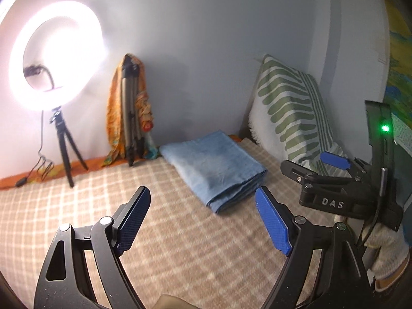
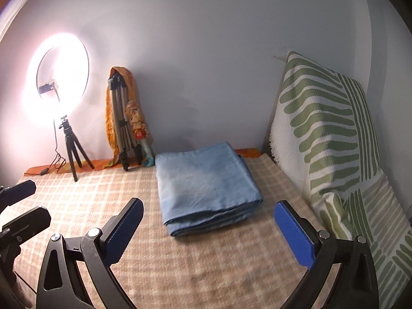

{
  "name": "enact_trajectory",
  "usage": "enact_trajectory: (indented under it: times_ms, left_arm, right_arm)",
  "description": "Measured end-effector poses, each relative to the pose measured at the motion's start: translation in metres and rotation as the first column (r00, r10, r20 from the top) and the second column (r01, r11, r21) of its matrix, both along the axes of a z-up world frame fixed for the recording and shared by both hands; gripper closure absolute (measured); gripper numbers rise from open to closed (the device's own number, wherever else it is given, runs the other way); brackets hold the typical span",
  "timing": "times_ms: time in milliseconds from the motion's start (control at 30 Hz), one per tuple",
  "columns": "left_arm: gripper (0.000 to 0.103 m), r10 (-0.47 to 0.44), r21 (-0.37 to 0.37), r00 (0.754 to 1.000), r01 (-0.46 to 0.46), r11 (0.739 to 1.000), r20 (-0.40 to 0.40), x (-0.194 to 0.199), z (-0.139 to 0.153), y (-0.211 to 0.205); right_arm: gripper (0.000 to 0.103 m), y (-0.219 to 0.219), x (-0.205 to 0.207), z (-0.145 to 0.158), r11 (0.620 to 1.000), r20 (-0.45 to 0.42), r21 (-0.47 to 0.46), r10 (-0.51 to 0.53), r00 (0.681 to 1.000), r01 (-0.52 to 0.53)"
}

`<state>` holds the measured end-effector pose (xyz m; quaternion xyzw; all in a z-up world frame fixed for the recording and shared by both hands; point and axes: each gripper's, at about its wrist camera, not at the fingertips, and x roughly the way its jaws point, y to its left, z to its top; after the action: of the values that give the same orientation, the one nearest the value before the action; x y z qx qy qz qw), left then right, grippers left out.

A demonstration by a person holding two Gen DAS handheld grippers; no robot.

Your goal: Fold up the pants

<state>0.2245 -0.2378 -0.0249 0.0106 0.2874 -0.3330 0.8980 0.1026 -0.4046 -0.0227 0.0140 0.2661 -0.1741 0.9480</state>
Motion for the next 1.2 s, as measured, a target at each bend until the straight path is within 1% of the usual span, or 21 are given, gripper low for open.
enact_trajectory:
  times_ms: [100,167,300,333,367,533,767,867,1200]
  left_arm:
    - [0.017,0.030,-0.015,1.000,-0.030,0.999,-0.007,-0.003,0.000,0.007]
    - [0.011,0.049,-0.022,0.999,-0.049,0.999,0.008,-0.005,0.001,0.011]
    - [0.010,0.063,-0.021,0.998,-0.062,0.998,0.011,-0.005,0.000,0.013]
    - [0.008,0.063,-0.017,0.998,-0.063,0.998,0.007,-0.005,-0.001,0.013]
    - [0.000,0.064,-0.013,0.998,-0.064,0.998,-0.001,-0.004,-0.003,0.013]
    - [0.000,0.068,-0.016,0.997,-0.068,0.998,-0.027,-0.004,-0.013,0.017]
    - [0.000,0.060,0.020,0.998,-0.060,0.998,-0.018,-0.002,-0.019,0.016]
    - [0.000,0.059,0.029,0.998,-0.059,0.998,-0.014,-0.002,-0.020,0.016]
    - [0.000,0.058,0.019,0.998,-0.058,0.998,-0.018,-0.003,-0.019,0.018]
  right_arm:
    - [0.000,0.007,-0.005,-0.004,1.000,0.008,0.003,-0.001,1.000,0.001]
    - [0.000,0.012,-0.006,-0.005,1.000,0.017,-0.011,-0.002,1.000,0.003]
    - [0.000,0.016,-0.008,-0.005,1.000,0.034,-0.021,-0.001,0.999,0.002]
    - [0.000,0.016,-0.009,-0.005,1.000,0.040,-0.022,-0.007,0.999,0.007]
    - [0.000,0.015,-0.009,-0.006,1.000,0.047,-0.019,-0.012,0.999,0.013]
    - [0.000,0.013,-0.007,-0.015,0.999,0.052,0.023,-0.027,0.998,0.026]
    - [0.000,0.011,-0.004,-0.029,0.998,0.034,0.044,-0.049,0.998,0.047]
    - [0.000,0.012,-0.004,-0.030,0.998,0.036,0.044,-0.049,0.998,0.048]
    - [0.000,0.014,-0.001,-0.034,0.998,0.032,0.051,-0.047,0.998,0.046]
